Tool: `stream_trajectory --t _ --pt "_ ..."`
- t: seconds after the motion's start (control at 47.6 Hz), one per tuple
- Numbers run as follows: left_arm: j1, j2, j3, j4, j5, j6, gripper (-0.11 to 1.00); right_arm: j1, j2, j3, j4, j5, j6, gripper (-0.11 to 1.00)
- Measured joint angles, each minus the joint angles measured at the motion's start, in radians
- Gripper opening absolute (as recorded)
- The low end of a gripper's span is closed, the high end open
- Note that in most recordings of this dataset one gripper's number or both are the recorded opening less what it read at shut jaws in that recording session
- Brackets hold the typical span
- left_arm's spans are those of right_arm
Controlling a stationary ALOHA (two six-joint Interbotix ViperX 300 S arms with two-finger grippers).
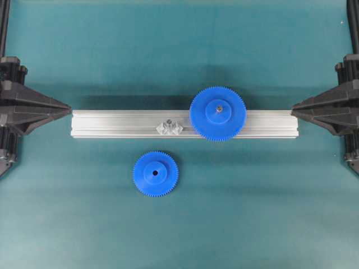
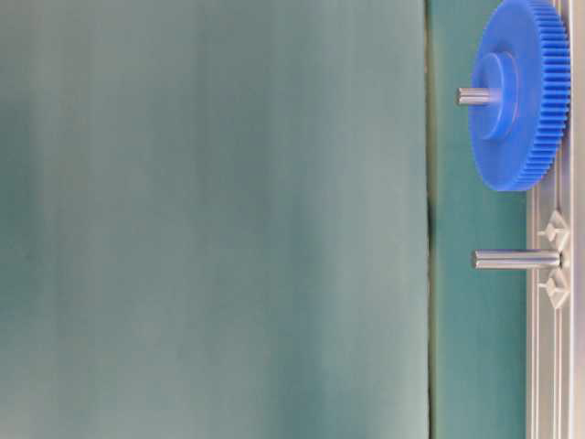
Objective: Find the location of the shaft and insert the small gear.
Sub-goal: 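Move the left gripper toward the loose small blue gear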
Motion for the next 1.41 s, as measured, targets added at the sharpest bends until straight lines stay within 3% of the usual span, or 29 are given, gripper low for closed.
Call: stream_trajectory --t 0.063,0.147,0.231,0.588,1.05,1.407 --pt "-0.008 0.000 0.009 0.002 -0.002 -0.025 0.13 0.003 0.000 0.003 0.005 0.002 0.002 0.17" --pt "-0.034 0.006 0.020 0.005 0.002 -0.058 0.03 0.006 -0.009 0.009 0.020 0.009 0.005 0.07" --pt "-0.041 0.009 0.020 0.005 0.021 -0.087 0.00 0.006 -0.029 0.011 0.026 0.025 0.021 0.03" --pt "-0.048 0.114 -0.020 0.008 0.126 -0.130 0.00 0.008 -0.061 0.005 0.028 0.213 0.031 0.02" --pt "-0.081 0.264 -0.143 0.009 0.279 -0.130 0.00 -0.003 -0.023 0.003 0.029 0.388 0.064 0.02" --pt "-0.086 0.397 -0.186 0.009 0.295 -0.129 0.00 -0.003 0.011 0.003 0.028 0.410 0.066 0.02"
